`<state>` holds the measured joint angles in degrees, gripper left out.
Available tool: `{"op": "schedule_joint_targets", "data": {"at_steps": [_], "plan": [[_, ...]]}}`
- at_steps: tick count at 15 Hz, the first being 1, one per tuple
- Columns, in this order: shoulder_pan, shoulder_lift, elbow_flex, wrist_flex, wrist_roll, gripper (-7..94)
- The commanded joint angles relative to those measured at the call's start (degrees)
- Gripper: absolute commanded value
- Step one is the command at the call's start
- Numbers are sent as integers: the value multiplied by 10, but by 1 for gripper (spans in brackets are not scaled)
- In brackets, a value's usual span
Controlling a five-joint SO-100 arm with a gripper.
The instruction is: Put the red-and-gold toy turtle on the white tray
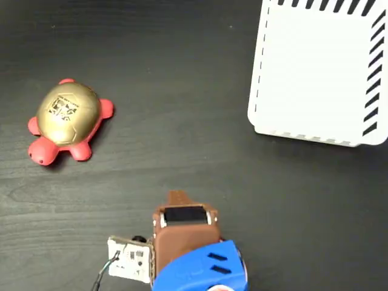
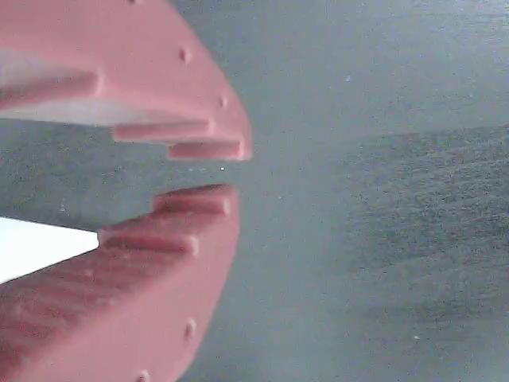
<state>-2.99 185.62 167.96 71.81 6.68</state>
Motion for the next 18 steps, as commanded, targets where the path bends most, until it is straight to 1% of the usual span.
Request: {"op": "schedule_joint_targets", "data": {"at_steps": [1, 13, 18], "plan": [[-9, 6, -4, 6, 12, 0], [-9, 6, -4, 6, 12, 0], [-40, -10, -6, -1, -14, 0]]}}
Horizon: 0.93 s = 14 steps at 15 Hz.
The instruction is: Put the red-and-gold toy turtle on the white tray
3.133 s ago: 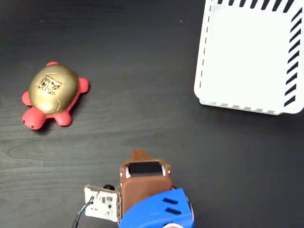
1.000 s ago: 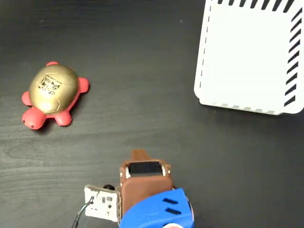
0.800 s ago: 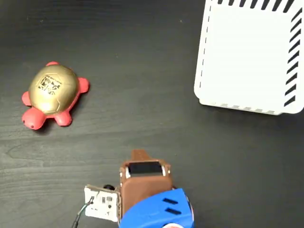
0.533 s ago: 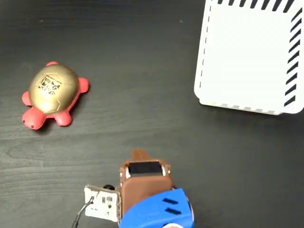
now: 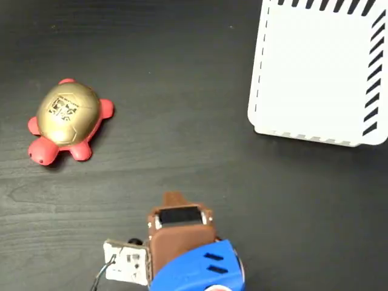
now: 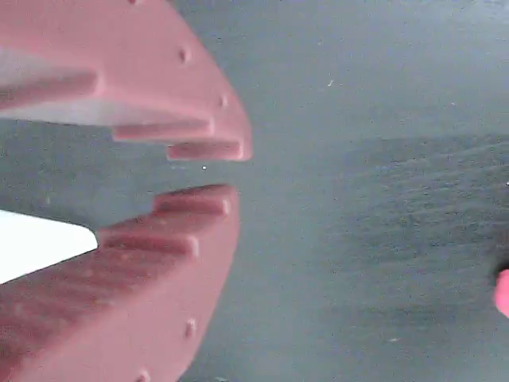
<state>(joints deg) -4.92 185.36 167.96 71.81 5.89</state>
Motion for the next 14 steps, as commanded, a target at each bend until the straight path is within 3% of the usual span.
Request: {"op": "schedule_joint_targets", "data": {"at_steps": [1, 5, 10, 14], "plan": [[-34, -40, -12, -11, -17, 0], [-62, -289, -149, -129, -142, 0], [-75, -658, -520, -66, -252, 0], [-91, -912, -802, 61, -363, 0]]}}
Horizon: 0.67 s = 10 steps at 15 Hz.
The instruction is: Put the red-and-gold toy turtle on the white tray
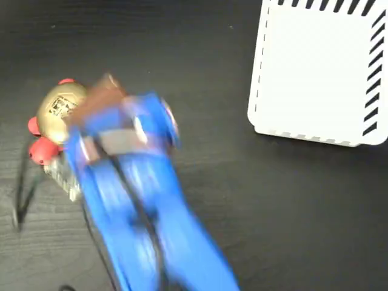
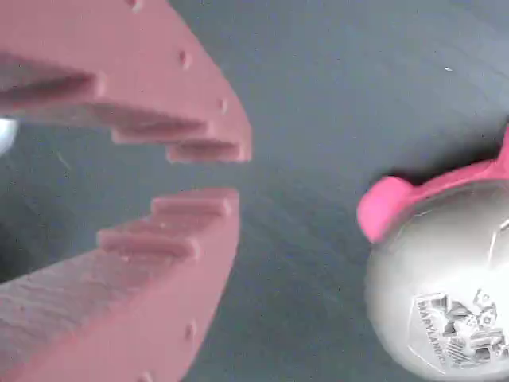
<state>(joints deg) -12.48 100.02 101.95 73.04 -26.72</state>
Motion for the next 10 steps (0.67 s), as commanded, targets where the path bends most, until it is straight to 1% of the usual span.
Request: {"op": "schedule_joint_targets", "data": {"at_steps": [1, 2, 3, 5, 6, 8, 9, 10], "plan": [[-20, -100, -204, 80, -54, 0], [-28, -131, -247, 105, -70, 0], [-36, -148, -265, 110, -81, 0], [-49, -176, -271, 98, -96, 1], [-55, -192, -273, 95, -98, 7], [-63, -220, -279, 98, -106, 30], [-66, -231, -285, 105, -108, 37], [-69, -243, -289, 109, -108, 42]]}}
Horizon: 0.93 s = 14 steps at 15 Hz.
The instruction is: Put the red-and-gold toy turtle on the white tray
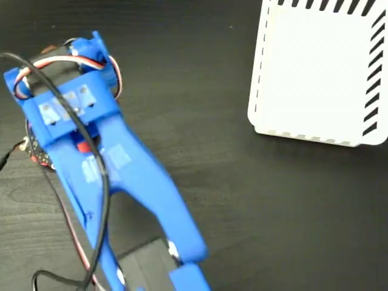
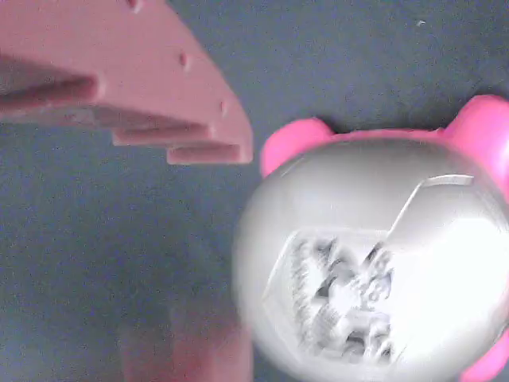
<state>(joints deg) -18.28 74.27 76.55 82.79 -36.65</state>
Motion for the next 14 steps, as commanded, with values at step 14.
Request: {"op": "schedule_joint_targets", "data": {"at_steps": [14], "plan": [[-25, -113, -89, 21, -8, 62]]}}
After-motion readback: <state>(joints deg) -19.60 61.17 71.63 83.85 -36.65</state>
